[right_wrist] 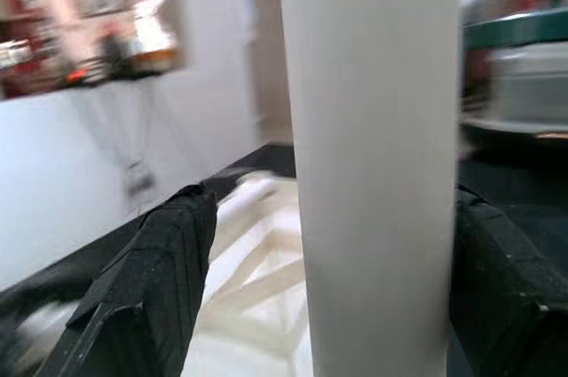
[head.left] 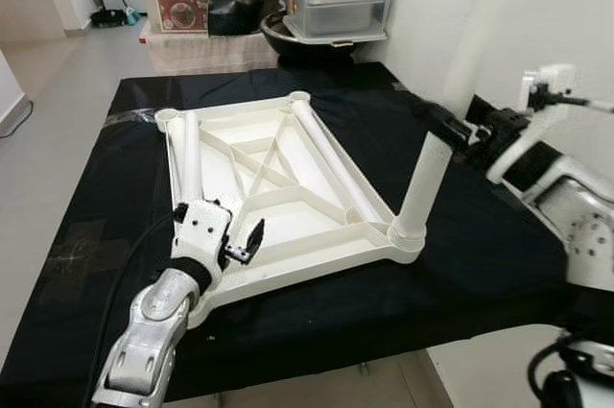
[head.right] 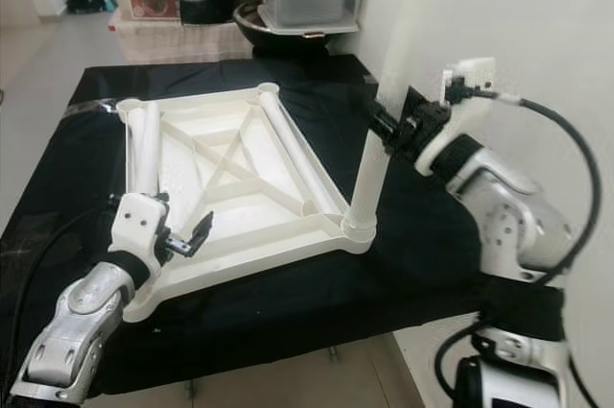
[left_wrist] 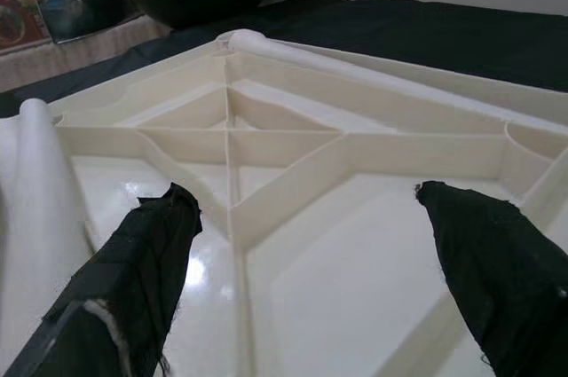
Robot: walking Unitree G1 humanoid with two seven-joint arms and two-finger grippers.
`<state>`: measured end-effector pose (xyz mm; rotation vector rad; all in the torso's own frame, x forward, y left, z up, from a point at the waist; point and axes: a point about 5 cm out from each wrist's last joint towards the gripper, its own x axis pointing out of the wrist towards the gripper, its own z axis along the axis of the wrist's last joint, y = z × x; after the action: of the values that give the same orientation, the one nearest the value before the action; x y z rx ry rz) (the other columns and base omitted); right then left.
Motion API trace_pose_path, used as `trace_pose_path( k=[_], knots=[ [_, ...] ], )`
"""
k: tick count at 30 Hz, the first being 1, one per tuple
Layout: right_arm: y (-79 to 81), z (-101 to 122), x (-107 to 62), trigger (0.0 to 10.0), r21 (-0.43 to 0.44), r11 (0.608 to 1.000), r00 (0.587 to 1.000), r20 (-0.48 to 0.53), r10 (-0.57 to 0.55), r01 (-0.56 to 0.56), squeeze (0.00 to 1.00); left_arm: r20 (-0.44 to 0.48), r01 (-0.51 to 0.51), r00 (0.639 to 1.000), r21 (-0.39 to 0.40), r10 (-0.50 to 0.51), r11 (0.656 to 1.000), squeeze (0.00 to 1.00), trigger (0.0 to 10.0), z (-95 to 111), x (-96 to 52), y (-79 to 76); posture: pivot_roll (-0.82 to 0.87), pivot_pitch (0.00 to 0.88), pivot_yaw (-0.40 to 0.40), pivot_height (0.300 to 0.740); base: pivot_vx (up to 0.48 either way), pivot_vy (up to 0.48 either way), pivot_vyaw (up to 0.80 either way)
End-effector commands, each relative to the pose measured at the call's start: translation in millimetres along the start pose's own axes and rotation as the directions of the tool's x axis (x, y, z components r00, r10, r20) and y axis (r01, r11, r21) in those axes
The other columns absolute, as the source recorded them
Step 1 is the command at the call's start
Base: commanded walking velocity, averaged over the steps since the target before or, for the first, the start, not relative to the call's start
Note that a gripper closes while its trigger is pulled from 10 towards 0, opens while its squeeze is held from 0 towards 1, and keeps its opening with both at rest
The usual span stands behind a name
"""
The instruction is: Building children table
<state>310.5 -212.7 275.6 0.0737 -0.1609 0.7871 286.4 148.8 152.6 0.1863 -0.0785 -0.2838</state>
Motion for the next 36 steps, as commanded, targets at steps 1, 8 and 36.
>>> trace_pose_path(
  k=[1,8,36],
  knots=[
    [18.0,-15,11.3,10.0,0.032,0.984,0.983,-0.048,0.176,-0.175,0.00,0.001,0.008,1.000,0.020,-0.008,1.000,0.00,10.0,0,1.4,-0.2,0.02,0.000,-0.071,0.740,0.000,0.000,0.00],
    [28.7,-36,27.7,10.0,0.021,0.942,0.928,-0.167,0.333,-0.335,0.00,0.007,0.004,1.000,0.025,-0.004,1.000,0.00,10.0,0,1.7,0.4,0.05,0.000,-0.094,0.740,0.000,0.000,0.00],
    [-9.5,-100,21.7,0.0,-0.075,0.682,0.650,-0.244,-0.720,0.727,0.00,-0.001,0.021,1.000,0.029,-0.021,0.999,0.00,10.0,-3,-0.1,-3.3,0.03,0.000,-0.080,0.740,0.000,0.000,0.00]
  ],
)
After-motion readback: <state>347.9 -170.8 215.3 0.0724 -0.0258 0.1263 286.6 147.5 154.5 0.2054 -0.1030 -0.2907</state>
